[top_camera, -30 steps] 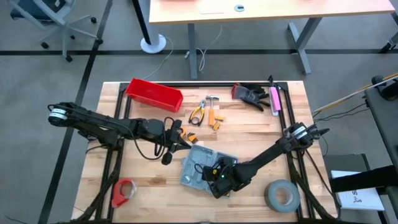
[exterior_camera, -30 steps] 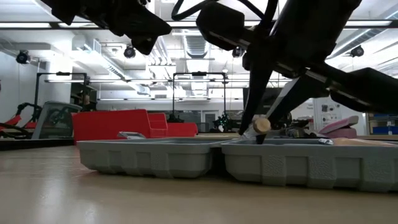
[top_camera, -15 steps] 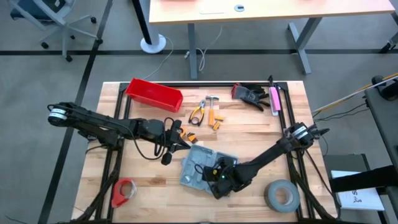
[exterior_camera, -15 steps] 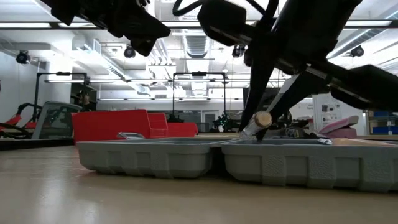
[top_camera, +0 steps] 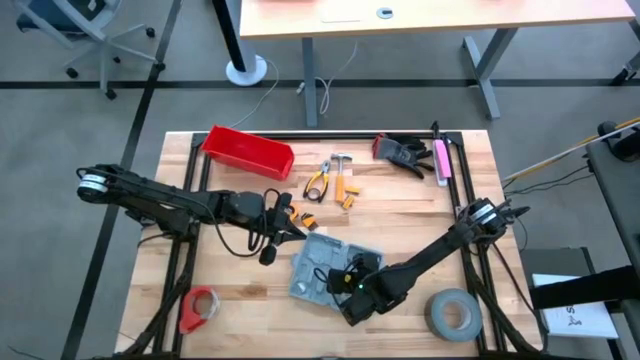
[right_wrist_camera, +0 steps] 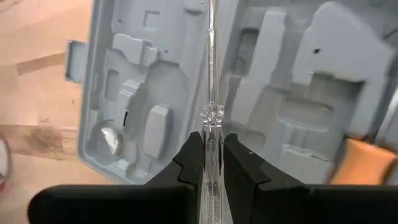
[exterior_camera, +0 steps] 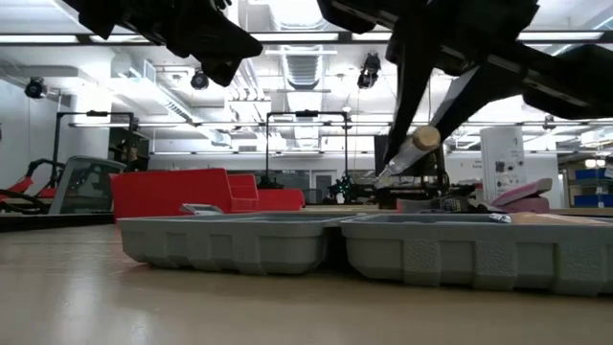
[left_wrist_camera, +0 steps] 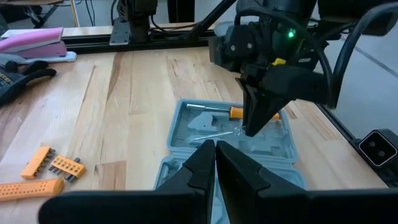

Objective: Prefit tool cases
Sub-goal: Put the transparent flathead screwdriver into the prefit tool case

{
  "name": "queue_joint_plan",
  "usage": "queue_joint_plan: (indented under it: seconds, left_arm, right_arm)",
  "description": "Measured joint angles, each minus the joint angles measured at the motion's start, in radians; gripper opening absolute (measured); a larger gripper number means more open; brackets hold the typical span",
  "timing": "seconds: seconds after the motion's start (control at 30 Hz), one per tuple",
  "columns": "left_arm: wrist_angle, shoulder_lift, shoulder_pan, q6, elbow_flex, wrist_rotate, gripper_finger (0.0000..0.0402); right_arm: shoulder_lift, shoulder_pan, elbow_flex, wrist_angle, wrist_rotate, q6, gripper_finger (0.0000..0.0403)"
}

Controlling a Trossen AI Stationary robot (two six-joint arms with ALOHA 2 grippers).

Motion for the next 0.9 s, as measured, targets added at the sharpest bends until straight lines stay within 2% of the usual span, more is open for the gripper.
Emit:
queue_joint_plan:
  seconds: [0.6, 0.9]
  left_arm:
    - [-0.010, 0.000, 0.000, 0.000, 0.000, 0.000, 0.0020]
    - [-0.010, 0.000, 0.000, -0.008, 0.000, 0.000, 0.0020]
  right_arm:
    - [0.053, 0.003, 0.000, 0.058, -0.033, 0.009, 0.0026]
    - [0.079, 0.003, 0.003, 0.104, -0.069, 0.010, 0.0084]
